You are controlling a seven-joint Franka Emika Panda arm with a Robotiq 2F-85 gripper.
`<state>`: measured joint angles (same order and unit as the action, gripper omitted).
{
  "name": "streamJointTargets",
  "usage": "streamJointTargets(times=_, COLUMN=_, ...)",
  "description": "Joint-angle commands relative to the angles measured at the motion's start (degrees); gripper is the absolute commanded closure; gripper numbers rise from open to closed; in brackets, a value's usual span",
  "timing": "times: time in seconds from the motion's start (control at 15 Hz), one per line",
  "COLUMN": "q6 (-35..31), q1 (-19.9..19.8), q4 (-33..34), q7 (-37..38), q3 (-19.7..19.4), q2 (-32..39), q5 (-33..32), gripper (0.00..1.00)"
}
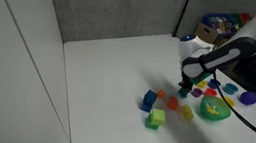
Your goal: Remove the green toy from the green bowl and put it on the table
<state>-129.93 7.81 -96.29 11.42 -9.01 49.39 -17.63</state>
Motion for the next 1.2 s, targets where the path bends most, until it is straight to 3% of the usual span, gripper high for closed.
streamJointTargets(times=0.0, q6=1.3, q1=0.2, q4=0.9, q7=-0.5, q3=0.2, q2=-1.7, q5=-0.4, gripper=0.48)
streamJointTargets(times=0.4, q6=3.2, q1=-1.1, q4=-1.2, q7=-4.1, q3=2.6, q2=-7.8, q5=1.1, gripper=0.01)
streamJointTargets(times=1.13, q6=17.1, q1=-9.1, q4=-4.3, q7=-14.3, q3=7.2, q2=-20.9, q5=12.0, gripper=0.00)
